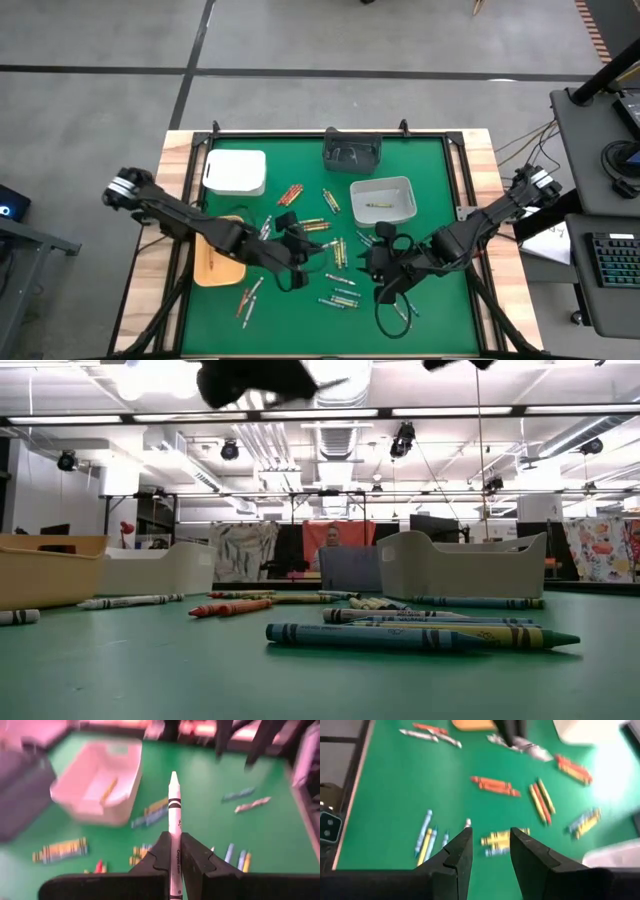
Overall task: Sort crayons
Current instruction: Put the white crayon into the black bin
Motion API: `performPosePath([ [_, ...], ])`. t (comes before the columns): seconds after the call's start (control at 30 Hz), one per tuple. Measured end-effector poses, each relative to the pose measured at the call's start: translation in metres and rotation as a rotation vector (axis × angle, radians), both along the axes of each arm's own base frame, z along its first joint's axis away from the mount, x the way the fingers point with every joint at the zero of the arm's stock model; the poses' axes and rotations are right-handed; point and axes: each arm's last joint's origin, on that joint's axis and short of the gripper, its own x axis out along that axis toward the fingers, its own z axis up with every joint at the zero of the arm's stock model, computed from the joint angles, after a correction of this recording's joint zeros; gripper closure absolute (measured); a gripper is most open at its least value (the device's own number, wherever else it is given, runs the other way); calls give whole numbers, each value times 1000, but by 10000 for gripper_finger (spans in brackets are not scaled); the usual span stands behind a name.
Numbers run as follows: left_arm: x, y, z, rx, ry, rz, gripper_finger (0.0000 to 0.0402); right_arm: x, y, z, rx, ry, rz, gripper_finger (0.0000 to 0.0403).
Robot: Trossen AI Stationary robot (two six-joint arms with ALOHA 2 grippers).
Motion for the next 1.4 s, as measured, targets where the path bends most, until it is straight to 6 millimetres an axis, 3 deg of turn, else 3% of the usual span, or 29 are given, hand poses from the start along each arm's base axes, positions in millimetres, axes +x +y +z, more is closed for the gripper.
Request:
performPosePath([
  [0.27,-41,21,6,61,-322,-80,402,22,-13,-13,-120,-218,113,284],
  [0.57,-70,63,-5,121,-594,-119,402,45,-74,-30,-209,-544,111,284],
  [0.7,-70,83,-7,134,-663,-154,402,49,-105,-27,-163,-718,182,284],
  [0.9,-71,93,-5,136,-806,-183,402,51,-133,-22,-137,-780,158,284],
  [1.17,-62,92,-12,116,-819,-180,401,56,-135,-6,-103,-824,137,282],
  [1.4,-47,90,-8,124,-822,-175,401,59,-135,2,-77,-808,130,233],
])
